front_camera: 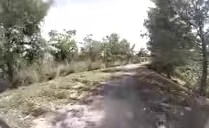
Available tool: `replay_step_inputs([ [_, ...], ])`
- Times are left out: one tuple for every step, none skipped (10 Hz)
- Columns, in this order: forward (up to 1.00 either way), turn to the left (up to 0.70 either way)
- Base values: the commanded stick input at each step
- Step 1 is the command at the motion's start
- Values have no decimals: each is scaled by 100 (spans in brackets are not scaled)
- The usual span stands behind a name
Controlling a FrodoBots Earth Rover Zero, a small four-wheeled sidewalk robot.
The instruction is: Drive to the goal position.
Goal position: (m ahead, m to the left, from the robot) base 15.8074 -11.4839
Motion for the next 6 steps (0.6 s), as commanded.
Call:
replay_step_inputs([
  [85, 0],
  [85, 0],
  [85, 0],
  [85, 0],
  [85, 0],
  [85, 0],
])
